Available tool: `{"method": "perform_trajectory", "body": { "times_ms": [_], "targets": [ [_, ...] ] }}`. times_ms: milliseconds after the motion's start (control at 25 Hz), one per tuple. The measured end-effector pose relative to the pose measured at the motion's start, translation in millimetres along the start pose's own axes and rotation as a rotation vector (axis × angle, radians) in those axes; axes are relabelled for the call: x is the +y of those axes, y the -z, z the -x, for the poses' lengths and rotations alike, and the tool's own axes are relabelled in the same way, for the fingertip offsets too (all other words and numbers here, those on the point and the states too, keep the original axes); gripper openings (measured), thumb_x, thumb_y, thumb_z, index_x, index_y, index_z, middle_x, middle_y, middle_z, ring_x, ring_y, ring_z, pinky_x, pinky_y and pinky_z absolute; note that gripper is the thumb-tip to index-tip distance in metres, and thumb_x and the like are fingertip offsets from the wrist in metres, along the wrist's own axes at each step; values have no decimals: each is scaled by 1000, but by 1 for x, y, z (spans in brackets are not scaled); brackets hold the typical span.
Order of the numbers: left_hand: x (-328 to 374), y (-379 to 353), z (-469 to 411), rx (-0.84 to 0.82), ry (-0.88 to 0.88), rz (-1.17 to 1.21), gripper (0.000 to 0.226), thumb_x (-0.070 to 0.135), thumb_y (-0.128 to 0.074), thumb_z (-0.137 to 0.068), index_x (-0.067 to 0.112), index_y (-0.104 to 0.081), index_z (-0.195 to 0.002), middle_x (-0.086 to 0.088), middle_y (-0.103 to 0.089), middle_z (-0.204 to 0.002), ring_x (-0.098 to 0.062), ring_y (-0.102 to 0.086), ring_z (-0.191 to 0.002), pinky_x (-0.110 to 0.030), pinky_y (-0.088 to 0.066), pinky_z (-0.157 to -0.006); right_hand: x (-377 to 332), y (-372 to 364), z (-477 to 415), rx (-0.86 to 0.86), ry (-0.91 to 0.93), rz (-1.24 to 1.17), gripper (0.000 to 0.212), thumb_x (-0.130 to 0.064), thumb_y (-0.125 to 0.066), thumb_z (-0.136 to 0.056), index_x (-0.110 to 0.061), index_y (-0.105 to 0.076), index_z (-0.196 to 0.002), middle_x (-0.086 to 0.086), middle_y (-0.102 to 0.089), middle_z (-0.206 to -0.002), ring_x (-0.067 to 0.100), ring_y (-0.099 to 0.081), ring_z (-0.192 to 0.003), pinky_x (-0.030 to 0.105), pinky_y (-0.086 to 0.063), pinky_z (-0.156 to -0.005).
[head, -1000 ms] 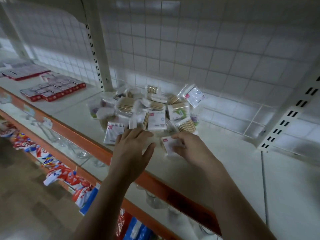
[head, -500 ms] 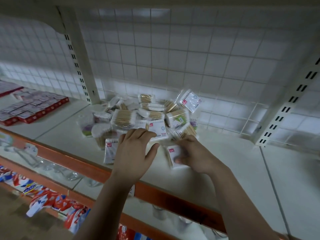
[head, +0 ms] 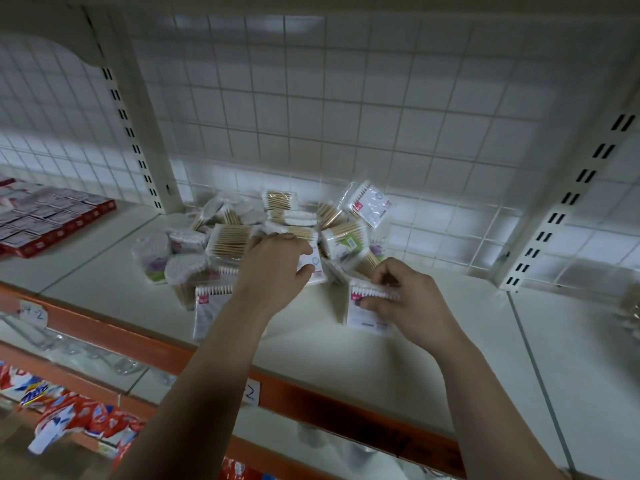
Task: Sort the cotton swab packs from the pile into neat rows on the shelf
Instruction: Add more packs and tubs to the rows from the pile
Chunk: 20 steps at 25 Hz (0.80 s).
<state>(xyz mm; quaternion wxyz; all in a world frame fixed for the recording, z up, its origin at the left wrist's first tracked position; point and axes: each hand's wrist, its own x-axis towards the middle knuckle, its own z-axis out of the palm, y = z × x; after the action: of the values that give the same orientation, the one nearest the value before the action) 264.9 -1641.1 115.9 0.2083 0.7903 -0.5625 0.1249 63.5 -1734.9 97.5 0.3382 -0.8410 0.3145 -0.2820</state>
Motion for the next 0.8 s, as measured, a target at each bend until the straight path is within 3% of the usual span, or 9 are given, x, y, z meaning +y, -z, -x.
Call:
{"method": "perform_trajectory", "body": {
  "times_ms": [160,320,480,800],
  "targets": [
    [-5,-17,-22,-115,-31,-216,32,34,-58,-87,31,-59,-119,10,-58,-120,-14,-46,-118,-32,-25,-97,4,13,-1,41,-5,-27,31,-20,-83,-68,-24,-53,-76,-4,-61,-77,15,-55,-78,18,-37,-62],
    [-13,-23,-28,-167,-7,-226,52,45,-66,-79,32,-54,-128,11,-48,-130,-15,-31,-129,-36,-23,-102,9,18,-3,46,-14,-24,31,-21,-83,-67,-24,-53,-76,-5,-62,-77,15,-57,-80,21,-40,-65],
    [-16,-22,-33,-204,13,-239,68,53,-69,-74,29,-47,-133,9,-48,-132,-17,-29,-129,-38,-22,-101,12,21,-5,44,-27,3,31,-22,-83,-66,-24,-54,-76,-6,-62,-77,14,-57,-81,24,-41,-68],
    [-16,-25,-34,-225,23,-190,63,56,-74,-66,28,-54,-119,10,-59,-117,-17,-32,-120,-36,-22,-91,13,23,-3,70,-52,22,31,-20,-83,-67,-24,-54,-76,-6,-62,-77,15,-55,-78,19,-38,-59]
  ]
}}
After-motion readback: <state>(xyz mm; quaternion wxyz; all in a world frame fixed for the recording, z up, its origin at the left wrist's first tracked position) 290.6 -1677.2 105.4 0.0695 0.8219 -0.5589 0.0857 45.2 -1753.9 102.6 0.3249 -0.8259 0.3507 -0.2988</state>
